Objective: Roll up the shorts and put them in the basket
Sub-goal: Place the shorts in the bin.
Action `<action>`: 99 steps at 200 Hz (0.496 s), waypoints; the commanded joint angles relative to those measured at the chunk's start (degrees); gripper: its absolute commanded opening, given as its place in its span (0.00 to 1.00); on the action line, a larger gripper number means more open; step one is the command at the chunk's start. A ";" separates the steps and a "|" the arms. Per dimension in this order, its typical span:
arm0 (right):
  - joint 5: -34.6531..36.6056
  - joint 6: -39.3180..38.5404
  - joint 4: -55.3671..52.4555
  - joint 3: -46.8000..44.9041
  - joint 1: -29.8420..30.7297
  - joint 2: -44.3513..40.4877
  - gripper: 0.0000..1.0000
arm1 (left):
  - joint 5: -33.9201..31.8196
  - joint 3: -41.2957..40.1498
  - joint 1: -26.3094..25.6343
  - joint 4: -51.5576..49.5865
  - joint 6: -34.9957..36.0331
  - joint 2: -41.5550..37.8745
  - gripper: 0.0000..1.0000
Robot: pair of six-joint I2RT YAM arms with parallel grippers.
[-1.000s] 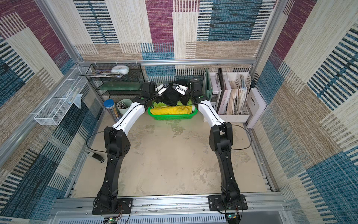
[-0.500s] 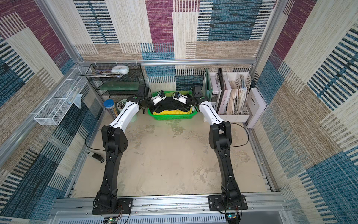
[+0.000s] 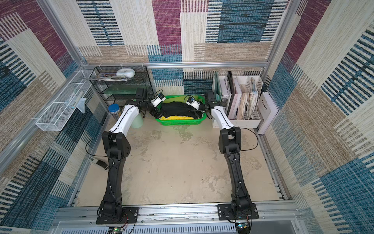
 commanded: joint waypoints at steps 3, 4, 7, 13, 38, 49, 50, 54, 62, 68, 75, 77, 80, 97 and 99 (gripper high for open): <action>5.28 2.82 -1.79 0.45 -0.31 1.01 0.09 | 1.70 -2.56 0.75 2.18 -4.41 -5.41 1.00; 5.27 2.81 -1.78 0.45 -0.31 1.02 0.09 | 1.76 -2.80 0.75 2.31 -4.51 -5.71 1.00; 5.26 2.78 -1.78 0.45 -0.32 1.03 0.09 | 2.22 -3.37 0.76 2.73 -4.85 -6.54 1.00; 5.38 2.89 -1.54 0.44 -0.32 1.00 0.10 | 3.15 -4.95 0.76 3.90 -5.57 -8.16 1.00; 5.71 3.77 -0.33 0.36 -0.27 0.94 0.10 | 9.59 -11.31 0.76 10.00 -11.57 -14.35 1.00; 5.66 4.00 0.07 0.36 -0.23 0.90 0.10 | 14.70 -13.93 0.67 14.15 -15.17 -16.29 0.98; 5.68 4.01 0.11 0.36 -0.27 0.92 0.10 | 15.16 -14.29 0.62 14.62 -15.47 -16.43 0.97; 5.62 4.17 0.35 0.36 -0.23 0.91 0.10 | 17.10 -15.28 0.52 16.50 -16.93 -16.86 0.93; 5.61 4.59 0.82 0.36 -0.21 0.84 0.10 | 20.60 -16.39 -0.03 20.01 -19.89 -17.02 0.76; 5.54 4.94 1.17 0.27 -0.20 0.86 0.10 | 22.13 -16.05 -0.71 21.49 -21.55 -16.28 0.54; 5.42 5.39 1.53 0.18 -0.23 0.72 0.10 | 22.08 -14.12 -1.80 21.58 -22.87 -14.73 0.19; 5.37 5.54 1.65 0.14 -0.16 0.73 0.10 | 22.02 -13.31 -2.15 21.35 -23.17 -14.09 0.11; 5.35 5.69 1.86 0.10 -0.12 0.63 0.10 | 22.03 -12.03 -2.68 21.00 -23.51 -13.05 0.01; 4.97 6.33 3.23 -1.14 -0.04 0.06 0.10 | 21.85 0.38 -5.42 15.83 -24.66 -4.40 0.00; 4.92 6.34 3.41 -1.36 -0.05 0.00 0.10 | 21.84 2.03 -5.69 15.32 -24.94 -3.16 0.00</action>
